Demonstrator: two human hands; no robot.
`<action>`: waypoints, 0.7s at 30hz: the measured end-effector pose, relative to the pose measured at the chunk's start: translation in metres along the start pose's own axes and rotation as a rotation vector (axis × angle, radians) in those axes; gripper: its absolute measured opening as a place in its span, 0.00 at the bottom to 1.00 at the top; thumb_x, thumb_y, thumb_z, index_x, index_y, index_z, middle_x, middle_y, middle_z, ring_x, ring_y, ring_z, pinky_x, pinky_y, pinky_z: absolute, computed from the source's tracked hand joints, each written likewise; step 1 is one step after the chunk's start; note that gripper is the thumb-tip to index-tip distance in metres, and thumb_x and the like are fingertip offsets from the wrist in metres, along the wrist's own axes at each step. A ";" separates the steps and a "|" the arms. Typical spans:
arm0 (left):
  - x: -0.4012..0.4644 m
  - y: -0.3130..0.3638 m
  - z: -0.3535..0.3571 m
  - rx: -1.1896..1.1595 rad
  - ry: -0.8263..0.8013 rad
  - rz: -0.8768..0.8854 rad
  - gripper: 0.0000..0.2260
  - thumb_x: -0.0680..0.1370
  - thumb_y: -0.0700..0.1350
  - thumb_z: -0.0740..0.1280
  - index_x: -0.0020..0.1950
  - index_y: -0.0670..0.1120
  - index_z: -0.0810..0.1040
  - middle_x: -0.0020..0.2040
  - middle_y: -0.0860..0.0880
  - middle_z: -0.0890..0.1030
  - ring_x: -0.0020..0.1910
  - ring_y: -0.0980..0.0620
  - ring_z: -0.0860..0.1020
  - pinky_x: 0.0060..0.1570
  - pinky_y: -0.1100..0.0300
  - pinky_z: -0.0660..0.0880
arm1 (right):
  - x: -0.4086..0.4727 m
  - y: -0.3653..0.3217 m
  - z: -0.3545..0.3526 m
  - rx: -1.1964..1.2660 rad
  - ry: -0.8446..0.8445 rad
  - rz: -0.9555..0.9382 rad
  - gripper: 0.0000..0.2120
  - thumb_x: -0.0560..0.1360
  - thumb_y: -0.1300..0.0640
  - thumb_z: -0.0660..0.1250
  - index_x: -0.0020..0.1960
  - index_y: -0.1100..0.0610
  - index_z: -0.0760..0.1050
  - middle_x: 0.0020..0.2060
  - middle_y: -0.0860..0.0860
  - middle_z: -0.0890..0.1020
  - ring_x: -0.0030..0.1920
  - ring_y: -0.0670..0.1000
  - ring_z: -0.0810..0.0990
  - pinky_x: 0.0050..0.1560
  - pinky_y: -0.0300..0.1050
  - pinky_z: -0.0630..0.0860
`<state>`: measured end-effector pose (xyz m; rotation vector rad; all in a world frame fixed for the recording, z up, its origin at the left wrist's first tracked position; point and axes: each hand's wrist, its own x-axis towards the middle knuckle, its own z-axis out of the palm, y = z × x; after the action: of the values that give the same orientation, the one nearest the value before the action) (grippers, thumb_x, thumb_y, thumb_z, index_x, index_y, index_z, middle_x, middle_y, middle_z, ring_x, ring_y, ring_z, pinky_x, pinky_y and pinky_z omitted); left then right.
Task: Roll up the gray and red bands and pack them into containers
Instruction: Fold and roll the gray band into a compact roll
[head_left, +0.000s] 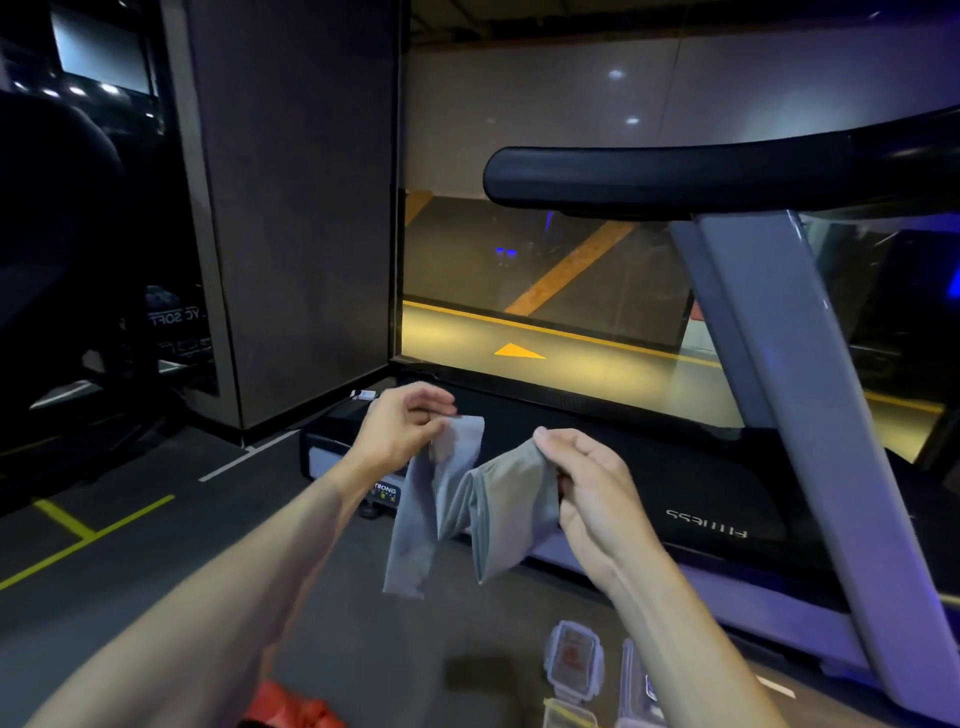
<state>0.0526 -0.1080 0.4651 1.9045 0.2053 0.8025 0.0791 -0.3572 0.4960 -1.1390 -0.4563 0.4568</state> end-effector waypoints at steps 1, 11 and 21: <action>0.002 0.003 -0.001 -0.001 -0.015 0.014 0.15 0.75 0.25 0.69 0.54 0.44 0.82 0.49 0.44 0.86 0.51 0.52 0.86 0.54 0.62 0.80 | 0.000 0.001 0.000 -0.003 -0.020 0.010 0.05 0.79 0.61 0.69 0.44 0.60 0.78 0.34 0.53 0.79 0.33 0.46 0.78 0.32 0.38 0.76; -0.001 0.027 -0.003 0.026 -0.104 0.084 0.17 0.74 0.28 0.72 0.57 0.46 0.82 0.52 0.48 0.87 0.54 0.54 0.85 0.55 0.61 0.81 | 0.011 0.013 0.000 0.029 0.048 -0.061 0.05 0.79 0.60 0.71 0.44 0.60 0.79 0.35 0.54 0.80 0.38 0.49 0.79 0.44 0.45 0.76; -0.018 0.051 0.014 -0.223 -0.044 0.118 0.09 0.82 0.35 0.67 0.59 0.42 0.82 0.53 0.45 0.87 0.58 0.48 0.84 0.60 0.51 0.79 | 0.046 0.014 0.023 0.038 0.357 -0.202 0.08 0.78 0.55 0.74 0.49 0.60 0.82 0.32 0.43 0.83 0.34 0.38 0.79 0.41 0.34 0.75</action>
<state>0.0371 -0.1512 0.4976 1.7333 -0.0236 0.8254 0.1026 -0.3091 0.4962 -1.0967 -0.2453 0.0819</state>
